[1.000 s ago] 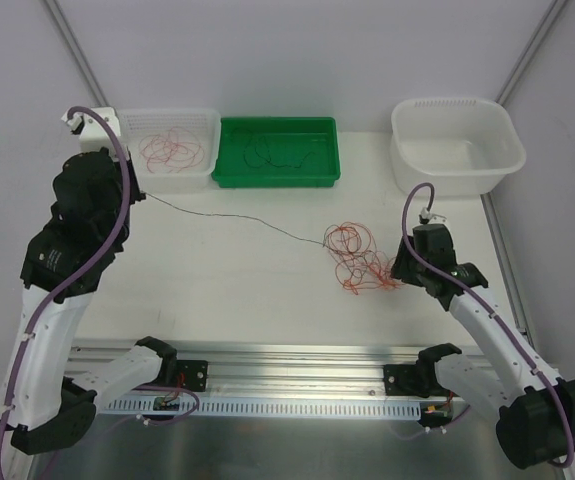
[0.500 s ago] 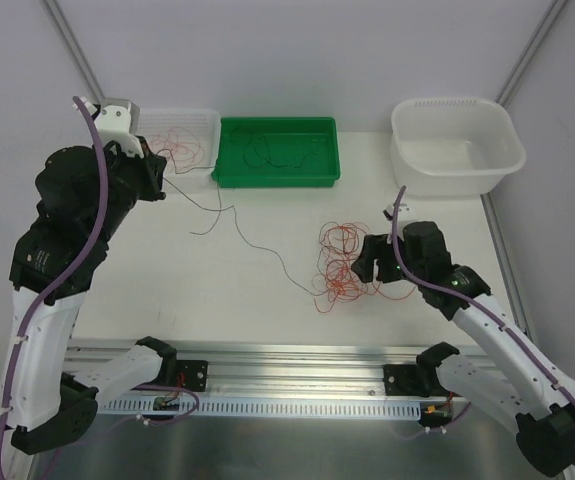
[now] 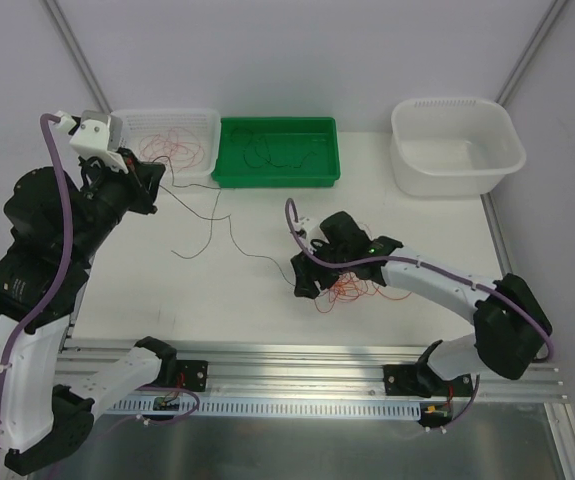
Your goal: Untangle the cables
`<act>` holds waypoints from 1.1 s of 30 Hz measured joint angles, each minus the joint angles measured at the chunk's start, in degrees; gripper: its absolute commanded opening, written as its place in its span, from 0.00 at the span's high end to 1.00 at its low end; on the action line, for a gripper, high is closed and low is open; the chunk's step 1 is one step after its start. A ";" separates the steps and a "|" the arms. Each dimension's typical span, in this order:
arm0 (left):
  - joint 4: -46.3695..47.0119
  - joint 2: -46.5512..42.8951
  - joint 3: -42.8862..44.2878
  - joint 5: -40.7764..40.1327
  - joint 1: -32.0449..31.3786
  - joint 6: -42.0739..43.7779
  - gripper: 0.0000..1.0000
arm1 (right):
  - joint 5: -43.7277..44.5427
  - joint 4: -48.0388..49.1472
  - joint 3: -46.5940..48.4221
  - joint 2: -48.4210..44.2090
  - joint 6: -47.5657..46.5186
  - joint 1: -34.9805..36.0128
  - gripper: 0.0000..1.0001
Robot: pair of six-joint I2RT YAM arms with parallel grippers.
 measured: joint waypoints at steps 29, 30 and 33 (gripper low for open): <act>8.79 -7.52 -30.05 9.66 0.00 -7.02 1.00 | 13.09 -5.57 29.75 -20.48 5.79 4.24 0.99; 9.16 -7.72 -30.42 9.97 0.00 -7.17 1.00 | 13.94 -4.94 27.96 -20.61 5.92 4.33 0.99; 10.51 -8.20 -31.85 10.54 0.00 -7.91 1.00 | 19.76 -8.31 28.13 -17.90 5.64 4.35 0.99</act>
